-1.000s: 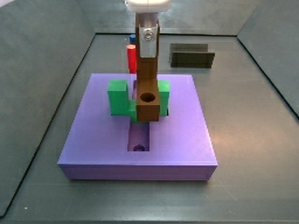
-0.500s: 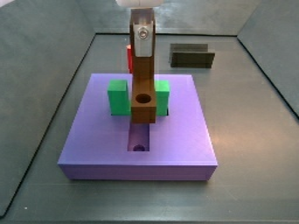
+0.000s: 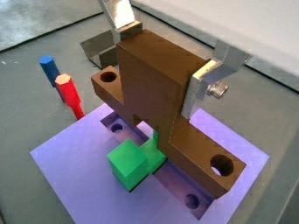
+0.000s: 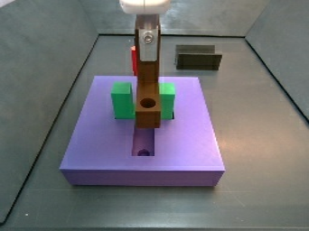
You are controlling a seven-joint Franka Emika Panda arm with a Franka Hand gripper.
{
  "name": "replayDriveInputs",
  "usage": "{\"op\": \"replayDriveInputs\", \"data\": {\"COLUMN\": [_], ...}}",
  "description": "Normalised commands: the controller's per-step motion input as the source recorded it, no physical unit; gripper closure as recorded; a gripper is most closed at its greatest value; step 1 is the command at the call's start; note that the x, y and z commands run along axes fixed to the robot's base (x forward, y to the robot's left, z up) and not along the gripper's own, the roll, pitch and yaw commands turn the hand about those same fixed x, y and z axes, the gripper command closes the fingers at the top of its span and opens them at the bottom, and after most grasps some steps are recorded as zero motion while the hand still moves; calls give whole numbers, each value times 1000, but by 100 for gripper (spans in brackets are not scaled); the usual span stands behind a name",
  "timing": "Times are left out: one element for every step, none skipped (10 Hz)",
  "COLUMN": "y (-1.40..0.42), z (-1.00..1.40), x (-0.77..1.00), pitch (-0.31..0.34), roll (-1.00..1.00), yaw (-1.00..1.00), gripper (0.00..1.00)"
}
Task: Pick up the brown object. Move up. Move to above the board. Insert the brown object.
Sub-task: Insert the brown object.
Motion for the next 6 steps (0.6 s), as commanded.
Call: {"op": "replayDriveInputs", "data": {"y": [0,-23,-151,-254,-134,26], "z": [-114,-143,-160,-117,-160,-243], "x": [-160,-97,-40,0,0,66], "pitch": [-60,-39,-16,0,0,49], "roll": [-39,0,0,53,23,3], "yaw": [-6,0,0,0,0,0], "gripper": [100,100,100,100,100,100]}}
